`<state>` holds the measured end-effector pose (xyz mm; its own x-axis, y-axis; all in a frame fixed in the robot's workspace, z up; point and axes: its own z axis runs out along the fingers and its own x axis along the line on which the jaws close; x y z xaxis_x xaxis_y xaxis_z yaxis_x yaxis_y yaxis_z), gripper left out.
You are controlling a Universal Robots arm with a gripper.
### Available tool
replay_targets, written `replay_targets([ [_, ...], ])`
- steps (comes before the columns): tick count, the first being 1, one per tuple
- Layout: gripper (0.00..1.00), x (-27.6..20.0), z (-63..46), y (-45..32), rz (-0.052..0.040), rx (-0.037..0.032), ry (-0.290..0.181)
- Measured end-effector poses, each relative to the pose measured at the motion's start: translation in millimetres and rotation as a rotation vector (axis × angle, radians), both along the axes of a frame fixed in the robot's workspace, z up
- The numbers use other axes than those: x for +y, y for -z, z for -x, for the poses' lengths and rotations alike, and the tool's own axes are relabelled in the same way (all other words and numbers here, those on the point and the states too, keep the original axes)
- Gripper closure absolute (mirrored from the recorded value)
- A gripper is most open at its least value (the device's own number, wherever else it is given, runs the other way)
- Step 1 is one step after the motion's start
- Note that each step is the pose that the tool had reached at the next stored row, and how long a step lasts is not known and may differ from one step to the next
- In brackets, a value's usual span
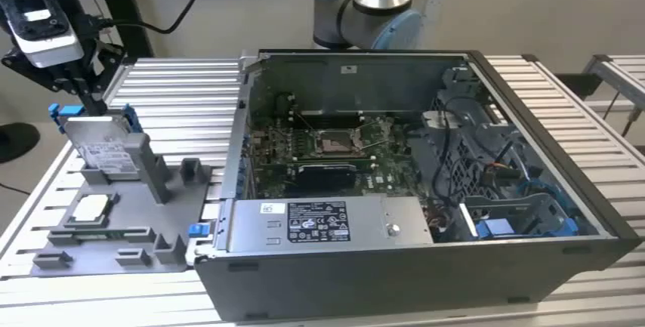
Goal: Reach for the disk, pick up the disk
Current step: 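Reach for the disk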
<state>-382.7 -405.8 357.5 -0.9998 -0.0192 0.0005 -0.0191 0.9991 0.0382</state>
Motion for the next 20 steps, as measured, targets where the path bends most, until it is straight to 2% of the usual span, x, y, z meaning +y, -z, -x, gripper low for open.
replay_targets([
  [3,1.0,0.5,0.1,-0.1,0.0001,0.0001,0.0],
  [5,1.0,2.5,0.2,0.0,0.0001,0.0001,0.0],
  [7,1.0,7.4,1.3,0.0,0.0001,0.0001,0.0],
  [9,1.0,15.3,4.5,0.2,0.0,-0.0001,0.0],
  [11,1.0,21.7,10.1,0.4,0.0,-0.0002,0.0],
  [13,1.0,26.1,17.7,0.5,0.0,0.0,0.0],
  [17,1.0,28.1,35.6,0.7,0.0,-0.0001,0.0],
  [20,1.0,32.5,48.3,0.9,0.0001,0.0,0.0],
])
